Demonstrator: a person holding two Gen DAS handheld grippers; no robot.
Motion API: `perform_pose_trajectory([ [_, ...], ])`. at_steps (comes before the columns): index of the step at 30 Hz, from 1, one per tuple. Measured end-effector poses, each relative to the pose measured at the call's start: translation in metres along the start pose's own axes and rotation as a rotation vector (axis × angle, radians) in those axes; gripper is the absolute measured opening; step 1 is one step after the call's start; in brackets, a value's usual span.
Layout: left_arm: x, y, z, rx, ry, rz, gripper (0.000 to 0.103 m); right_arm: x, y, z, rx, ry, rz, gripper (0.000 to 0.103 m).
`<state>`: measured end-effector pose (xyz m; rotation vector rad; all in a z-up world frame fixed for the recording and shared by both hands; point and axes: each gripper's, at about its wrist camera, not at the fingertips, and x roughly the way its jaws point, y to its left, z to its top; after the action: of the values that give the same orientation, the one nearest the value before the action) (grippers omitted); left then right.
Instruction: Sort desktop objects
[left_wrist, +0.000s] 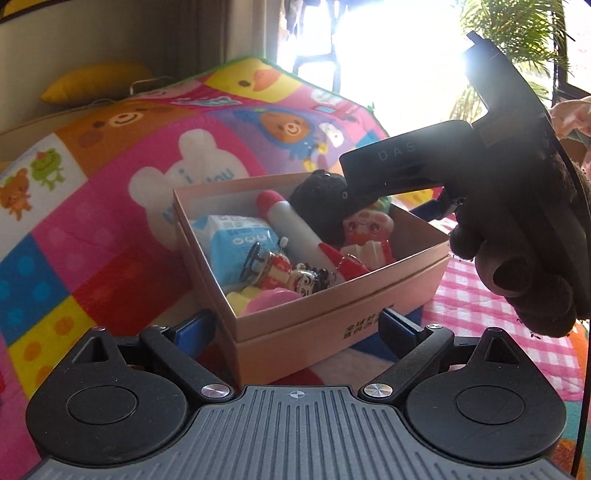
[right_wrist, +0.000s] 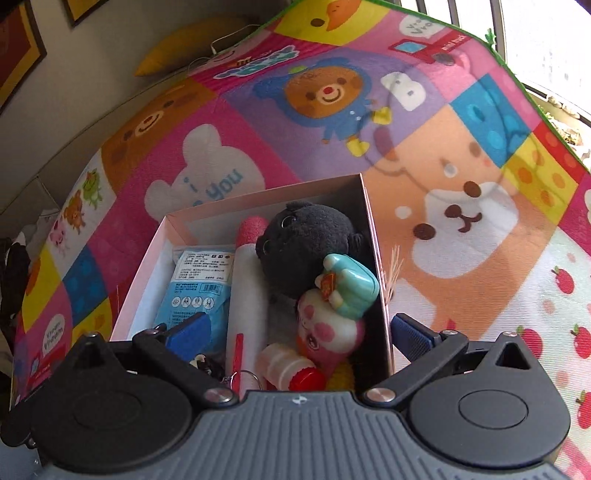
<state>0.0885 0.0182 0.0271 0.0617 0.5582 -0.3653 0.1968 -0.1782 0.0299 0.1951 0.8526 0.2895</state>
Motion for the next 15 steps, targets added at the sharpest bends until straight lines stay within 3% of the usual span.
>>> perform_pose_trajectory([
  [5,-0.015,0.003,-0.008,-0.022,0.029,0.095,0.102,0.005,0.018,0.0,-0.012,-0.007,0.023,0.103],
  [10,-0.033,-0.006,-0.021,-0.118,0.026,0.195,0.103,-0.053,-0.004,-0.033,0.115,-0.113,0.047,0.103],
  [12,-0.032,-0.011,-0.024,-0.132,0.039,0.263,0.103,-0.066,-0.011,-0.057,0.116,-0.103,0.005,0.103],
  [15,-0.026,-0.013,-0.031,-0.168,0.076,0.329,0.103,-0.061,-0.016,-0.095,0.078,-0.017,-0.107,0.103],
])
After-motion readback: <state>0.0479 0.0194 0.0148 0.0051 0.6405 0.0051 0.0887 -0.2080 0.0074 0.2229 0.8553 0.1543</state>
